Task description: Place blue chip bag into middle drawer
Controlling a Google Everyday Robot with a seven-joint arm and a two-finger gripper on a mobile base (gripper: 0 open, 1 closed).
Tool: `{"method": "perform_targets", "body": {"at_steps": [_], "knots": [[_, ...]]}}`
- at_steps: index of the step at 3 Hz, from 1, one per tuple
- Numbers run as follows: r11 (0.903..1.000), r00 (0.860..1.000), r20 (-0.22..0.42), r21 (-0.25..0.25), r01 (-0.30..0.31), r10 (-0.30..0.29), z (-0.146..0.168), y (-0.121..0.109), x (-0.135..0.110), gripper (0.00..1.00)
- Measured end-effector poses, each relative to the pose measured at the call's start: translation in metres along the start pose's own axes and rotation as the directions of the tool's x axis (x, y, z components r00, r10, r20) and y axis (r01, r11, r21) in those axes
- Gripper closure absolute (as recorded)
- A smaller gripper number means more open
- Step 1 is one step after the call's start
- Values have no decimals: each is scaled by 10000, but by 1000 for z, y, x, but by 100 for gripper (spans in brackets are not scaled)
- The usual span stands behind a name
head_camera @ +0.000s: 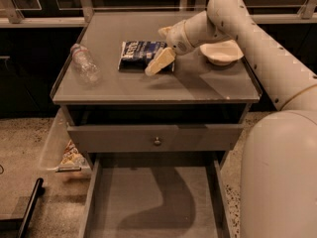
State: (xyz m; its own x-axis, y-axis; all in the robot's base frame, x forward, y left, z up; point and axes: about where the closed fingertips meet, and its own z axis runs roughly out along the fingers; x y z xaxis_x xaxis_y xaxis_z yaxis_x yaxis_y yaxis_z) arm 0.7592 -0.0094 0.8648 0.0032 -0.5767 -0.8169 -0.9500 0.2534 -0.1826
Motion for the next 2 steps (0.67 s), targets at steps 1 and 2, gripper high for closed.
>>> {"method": "perform_targets", "body": {"at_steps": [1, 2], "knots": [[10000, 10000, 0, -1, 0, 0, 0, 0, 0, 19], [10000, 10000, 0, -1, 0, 0, 0, 0, 0, 42]]}}
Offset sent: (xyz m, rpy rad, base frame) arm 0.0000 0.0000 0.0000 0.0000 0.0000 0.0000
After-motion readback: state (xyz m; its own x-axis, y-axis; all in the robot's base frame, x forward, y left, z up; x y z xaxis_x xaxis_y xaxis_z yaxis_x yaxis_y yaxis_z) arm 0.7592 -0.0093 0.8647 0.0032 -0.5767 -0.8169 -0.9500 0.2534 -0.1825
